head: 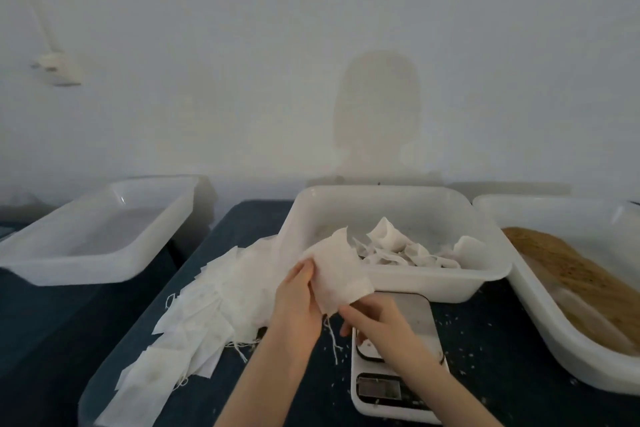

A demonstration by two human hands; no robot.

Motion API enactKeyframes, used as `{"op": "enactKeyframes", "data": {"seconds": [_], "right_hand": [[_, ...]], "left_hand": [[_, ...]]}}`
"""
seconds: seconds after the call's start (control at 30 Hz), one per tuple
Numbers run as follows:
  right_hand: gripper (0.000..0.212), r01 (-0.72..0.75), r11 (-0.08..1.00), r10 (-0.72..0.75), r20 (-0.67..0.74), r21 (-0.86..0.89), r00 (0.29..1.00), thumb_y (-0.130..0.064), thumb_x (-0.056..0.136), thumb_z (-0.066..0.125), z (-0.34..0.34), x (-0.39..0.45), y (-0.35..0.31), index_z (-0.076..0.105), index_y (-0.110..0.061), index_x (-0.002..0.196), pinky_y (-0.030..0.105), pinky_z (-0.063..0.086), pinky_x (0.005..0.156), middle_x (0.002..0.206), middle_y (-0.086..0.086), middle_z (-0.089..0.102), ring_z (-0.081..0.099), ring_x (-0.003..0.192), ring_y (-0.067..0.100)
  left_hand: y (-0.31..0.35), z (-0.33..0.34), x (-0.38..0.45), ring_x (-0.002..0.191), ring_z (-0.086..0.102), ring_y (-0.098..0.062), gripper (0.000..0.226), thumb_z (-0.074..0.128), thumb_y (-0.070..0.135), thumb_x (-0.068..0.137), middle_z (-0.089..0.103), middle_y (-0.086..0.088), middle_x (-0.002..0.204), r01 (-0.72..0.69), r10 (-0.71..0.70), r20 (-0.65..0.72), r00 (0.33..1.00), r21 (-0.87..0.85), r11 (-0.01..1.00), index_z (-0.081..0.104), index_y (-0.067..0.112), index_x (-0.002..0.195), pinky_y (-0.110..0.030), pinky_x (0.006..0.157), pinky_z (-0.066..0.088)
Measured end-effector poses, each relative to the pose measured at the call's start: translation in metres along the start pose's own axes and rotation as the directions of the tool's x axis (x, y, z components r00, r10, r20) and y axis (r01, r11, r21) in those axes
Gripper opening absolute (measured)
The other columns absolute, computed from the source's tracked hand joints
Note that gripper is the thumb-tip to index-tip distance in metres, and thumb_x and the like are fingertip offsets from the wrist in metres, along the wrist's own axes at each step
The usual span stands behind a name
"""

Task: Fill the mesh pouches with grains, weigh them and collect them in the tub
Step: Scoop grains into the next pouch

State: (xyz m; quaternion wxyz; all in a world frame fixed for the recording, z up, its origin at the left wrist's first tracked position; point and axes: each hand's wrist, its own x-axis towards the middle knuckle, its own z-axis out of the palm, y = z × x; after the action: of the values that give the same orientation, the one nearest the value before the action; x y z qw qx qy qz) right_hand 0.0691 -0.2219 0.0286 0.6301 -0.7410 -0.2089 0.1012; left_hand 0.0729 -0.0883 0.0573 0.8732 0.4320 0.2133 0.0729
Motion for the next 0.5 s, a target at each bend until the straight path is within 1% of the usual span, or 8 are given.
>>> {"op": "enactKeyframes", "data": {"seconds": [0.13, 0.23, 0.27, 0.3, 0.37, 0.4, 0.43, 0.5], "right_hand": [[0.022, -0.034, 0.994, 0.051, -0.165, 0.103, 0.985, -0.012, 0.093, 0.058, -0.005, 0.003, 0.003, 0.068, -0.014, 0.074, 0.016, 0.043, 0.049, 0.060, -0.004, 0.063, 0.060, 0.053, 0.006], [0.025, -0.052, 0.995, 0.072, -0.261, 0.084, 0.963, -0.018, 0.092, 0.060, -0.018, 0.005, 0.004, 0.066, -0.016, 0.068, 0.015, 0.043, 0.048, 0.055, -0.006, 0.063, 0.058, 0.050, 0.005], [0.026, -0.050, 0.998, 0.061, -0.271, 0.048, 0.961, -0.022, 0.091, 0.062, -0.022, 0.006, 0.005, 0.065, -0.015, 0.066, 0.015, 0.044, 0.049, 0.054, -0.006, 0.062, 0.057, 0.050, 0.005], [0.028, -0.046, 0.999, 0.046, -0.281, 0.005, 0.959, -0.026, 0.091, 0.062, -0.026, 0.006, 0.007, 0.064, -0.014, 0.065, 0.017, 0.044, 0.052, 0.052, -0.005, 0.060, 0.055, 0.050, 0.006], [0.034, -0.023, 0.996, -0.004, -0.306, -0.085, 0.952, -0.033, 0.089, 0.063, -0.033, 0.005, 0.009, 0.063, -0.012, 0.063, 0.021, 0.043, 0.056, 0.050, -0.004, 0.057, 0.052, 0.049, 0.006], [0.037, 0.000, 0.994, -0.036, -0.312, -0.113, 0.949, -0.036, 0.088, 0.063, -0.035, 0.005, 0.008, 0.061, -0.011, 0.061, 0.023, 0.043, 0.057, 0.049, -0.004, 0.056, 0.050, 0.049, 0.006], [0.040, 0.030, 0.991, -0.069, -0.308, -0.129, 0.949, -0.039, 0.087, 0.063, -0.037, 0.004, 0.007, 0.060, -0.010, 0.060, 0.025, 0.043, 0.056, 0.049, -0.003, 0.054, 0.049, 0.049, 0.006], [0.051, 0.087, 0.985, -0.124, -0.269, -0.147, 0.955, -0.051, 0.083, 0.059, -0.038, 0.004, 0.005, 0.058, -0.004, 0.062, 0.030, 0.045, 0.058, 0.052, 0.003, 0.053, 0.050, 0.051, 0.009]], "left_hand": [[-0.015, 0.006, 0.000, 0.100, 0.063, -0.022, 0.024, 0.047, 0.015, 0.098, 0.065, -0.011, 0.112, 0.003, -0.004, -0.013, 1.000, -0.044, 0.999, 0.057, 0.007, 0.119, -0.031, 0.074, 0.052], [-0.022, 0.008, -0.003, 0.099, 0.059, -0.011, 0.030, 0.057, 0.010, 0.093, 0.060, 0.000, 0.112, -0.178, 0.187, -0.034, 0.982, 0.178, 0.968, 0.049, 0.016, 0.121, -0.020, 0.073, 0.047], [-0.025, 0.007, -0.005, 0.100, 0.056, -0.004, 0.037, 0.061, 0.010, 0.090, 0.057, 0.008, 0.113, -0.289, 0.317, -0.038, 0.948, 0.316, 0.904, 0.046, 0.023, 0.121, -0.015, 0.072, 0.043], [-0.026, 0.006, -0.007, 0.102, 0.053, 0.000, 0.040, 0.064, 0.012, 0.088, 0.054, 0.015, 0.113, -0.409, 0.459, 0.002, 0.888, 0.456, 0.790, 0.046, 0.028, 0.120, -0.012, 0.073, 0.041], [-0.029, 0.007, -0.013, 0.099, 0.052, 0.005, 0.029, 0.066, 0.024, 0.085, 0.057, 0.023, 0.104, -0.598, 0.630, 0.204, 0.749, 0.618, 0.510, 0.054, 0.038, 0.107, -0.006, 0.073, 0.039], [-0.030, 0.008, -0.016, 0.094, 0.054, 0.007, 0.018, 0.066, 0.030, 0.084, 0.060, 0.025, 0.096, -0.638, 0.616, 0.307, 0.725, 0.637, 0.433, 0.058, 0.040, 0.096, -0.003, 0.072, 0.038], [-0.029, 0.012, -0.019, 0.087, 0.056, 0.007, 0.007, 0.065, 0.034, 0.083, 0.063, 0.026, 0.089, -0.647, 0.559, 0.382, 0.736, 0.639, 0.415, 0.061, 0.040, 0.086, -0.003, 0.070, 0.039], [-0.028, 0.018, -0.021, 0.078, 0.059, 0.006, 0.005, 0.064, 0.037, 0.083, 0.066, 0.023, 0.080, -0.621, 0.435, 0.450, 0.780, 0.649, 0.440, 0.064, 0.035, 0.078, -0.006, 0.068, 0.043]]}}
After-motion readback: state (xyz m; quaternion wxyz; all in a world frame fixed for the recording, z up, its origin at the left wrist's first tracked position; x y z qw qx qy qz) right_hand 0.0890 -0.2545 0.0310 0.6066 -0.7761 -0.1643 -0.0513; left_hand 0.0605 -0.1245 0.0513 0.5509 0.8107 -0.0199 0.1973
